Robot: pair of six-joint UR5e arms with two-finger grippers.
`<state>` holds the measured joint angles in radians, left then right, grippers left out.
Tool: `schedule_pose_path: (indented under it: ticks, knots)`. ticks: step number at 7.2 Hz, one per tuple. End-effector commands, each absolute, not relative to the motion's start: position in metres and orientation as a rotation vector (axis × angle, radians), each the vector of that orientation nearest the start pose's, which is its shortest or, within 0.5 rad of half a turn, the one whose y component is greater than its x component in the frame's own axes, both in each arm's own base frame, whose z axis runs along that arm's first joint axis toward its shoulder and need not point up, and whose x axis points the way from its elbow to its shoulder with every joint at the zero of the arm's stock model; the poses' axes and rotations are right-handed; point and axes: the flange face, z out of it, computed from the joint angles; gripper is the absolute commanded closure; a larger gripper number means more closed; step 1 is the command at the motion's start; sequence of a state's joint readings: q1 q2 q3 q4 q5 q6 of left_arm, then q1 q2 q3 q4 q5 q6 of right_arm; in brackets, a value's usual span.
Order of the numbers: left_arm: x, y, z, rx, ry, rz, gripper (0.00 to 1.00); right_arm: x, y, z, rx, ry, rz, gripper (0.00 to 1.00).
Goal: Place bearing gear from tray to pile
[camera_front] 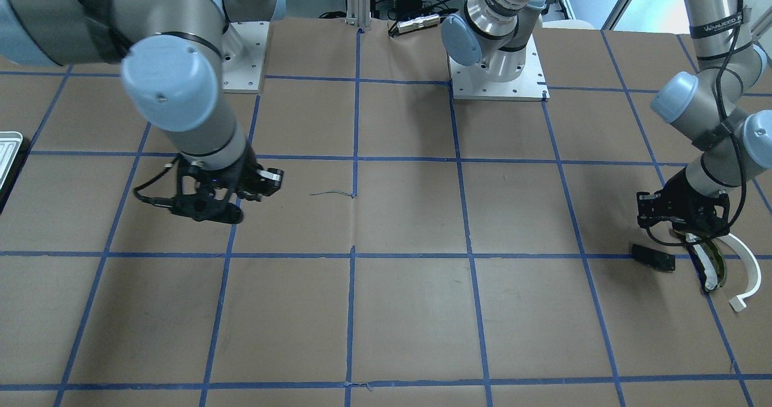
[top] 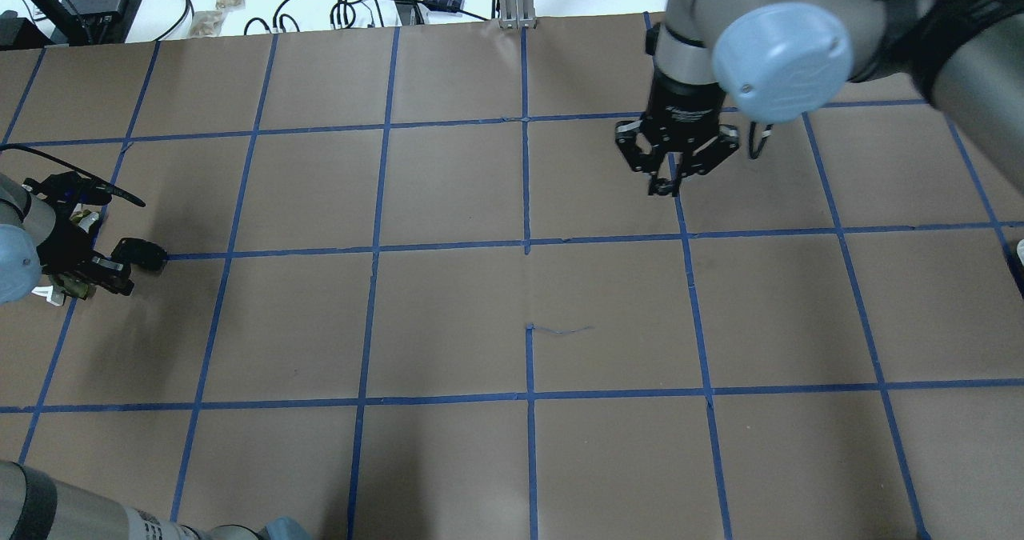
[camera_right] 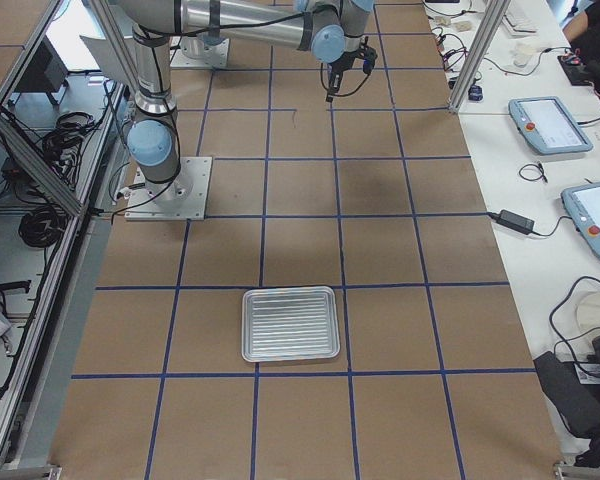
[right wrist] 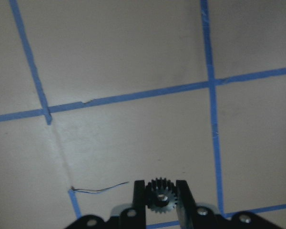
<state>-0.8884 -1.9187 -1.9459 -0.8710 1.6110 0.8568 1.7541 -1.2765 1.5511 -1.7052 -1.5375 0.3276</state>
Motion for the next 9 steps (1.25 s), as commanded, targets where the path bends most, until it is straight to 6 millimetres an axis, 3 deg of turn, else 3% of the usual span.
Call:
schedule_pose_path:
  ticks: [1,2,3,4,5,6,7,8,9]
  knots:
    - [0.238,-0.502,0.212,0.260,3.101,0.038,0.20,0.325,-0.549,0.290,0.169,3.119,0.163,1.00]
    - [0.235,-0.512,0.232,0.273,3.073,0.004,0.19,0.347,-0.545,0.265,0.117,3.140,0.171,1.00]
    - [0.224,-0.522,0.249,0.311,3.056,-0.014,0.19,0.354,-0.543,0.240,0.103,3.134,0.239,1.00]
    - [0.210,-0.523,0.265,0.329,3.065,0.007,0.19,0.371,-0.538,0.215,0.058,3.132,0.194,1.00]
    - [0.192,-0.522,0.284,0.302,3.072,0.008,0.19,0.376,-0.532,0.206,0.036,3.136,0.194,1.00]
    - [0.165,-0.528,0.296,0.296,3.064,-0.016,0.19,0.377,-0.528,0.200,0.032,3.132,0.214,0.93]
    - [0.118,-0.537,0.304,0.257,3.061,-0.037,0.19,0.376,-0.527,0.196,0.031,3.143,0.210,0.11]
    - [0.069,-0.542,0.311,0.191,3.064,-0.052,0.14,0.376,-0.531,0.204,0.018,3.145,0.176,0.00]
    - [0.022,-0.542,0.318,0.187,3.060,-0.077,0.11,0.358,-0.540,0.231,0.038,3.133,0.124,0.00]
